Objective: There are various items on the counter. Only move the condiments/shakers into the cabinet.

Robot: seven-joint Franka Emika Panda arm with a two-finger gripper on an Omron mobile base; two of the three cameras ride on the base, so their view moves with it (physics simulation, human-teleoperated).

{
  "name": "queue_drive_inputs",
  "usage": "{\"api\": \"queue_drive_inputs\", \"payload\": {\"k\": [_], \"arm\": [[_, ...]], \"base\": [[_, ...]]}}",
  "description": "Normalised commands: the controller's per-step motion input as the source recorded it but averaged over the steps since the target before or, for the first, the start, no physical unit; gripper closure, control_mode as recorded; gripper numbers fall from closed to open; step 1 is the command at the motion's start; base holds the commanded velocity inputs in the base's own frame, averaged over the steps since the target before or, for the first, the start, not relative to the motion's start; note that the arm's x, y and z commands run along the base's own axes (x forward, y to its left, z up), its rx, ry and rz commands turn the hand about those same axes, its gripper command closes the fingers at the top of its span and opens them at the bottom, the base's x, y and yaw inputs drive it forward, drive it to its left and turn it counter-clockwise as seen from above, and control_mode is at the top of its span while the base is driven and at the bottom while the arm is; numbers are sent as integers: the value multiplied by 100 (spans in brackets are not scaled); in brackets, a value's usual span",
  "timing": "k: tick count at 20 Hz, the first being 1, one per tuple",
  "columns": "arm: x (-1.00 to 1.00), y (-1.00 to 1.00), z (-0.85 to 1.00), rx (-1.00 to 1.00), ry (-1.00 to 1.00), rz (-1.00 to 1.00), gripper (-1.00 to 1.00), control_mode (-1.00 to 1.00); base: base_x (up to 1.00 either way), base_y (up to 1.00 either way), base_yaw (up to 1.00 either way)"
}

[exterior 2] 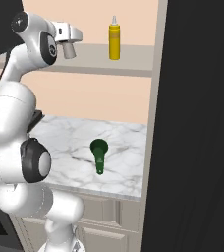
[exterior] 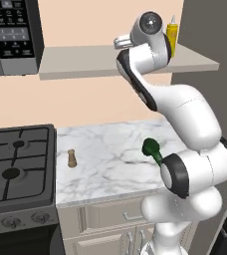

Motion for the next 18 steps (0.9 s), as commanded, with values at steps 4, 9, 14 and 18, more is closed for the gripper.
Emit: {"api": "queue_drive_inputs", "payload": {"k": [4, 9, 14, 18], "arm": [[58, 0, -18, 5, 0, 0, 100, -100], [47, 0, -19, 3, 1, 0, 100, -100], [36, 0, -16, 6, 1, 0, 100, -100], [41, 0, -19, 6, 2, 0, 100, -100]], "base": [[0, 0, 0], [0, 0, 0], [0, 0, 0], [0, 0, 0]]}}
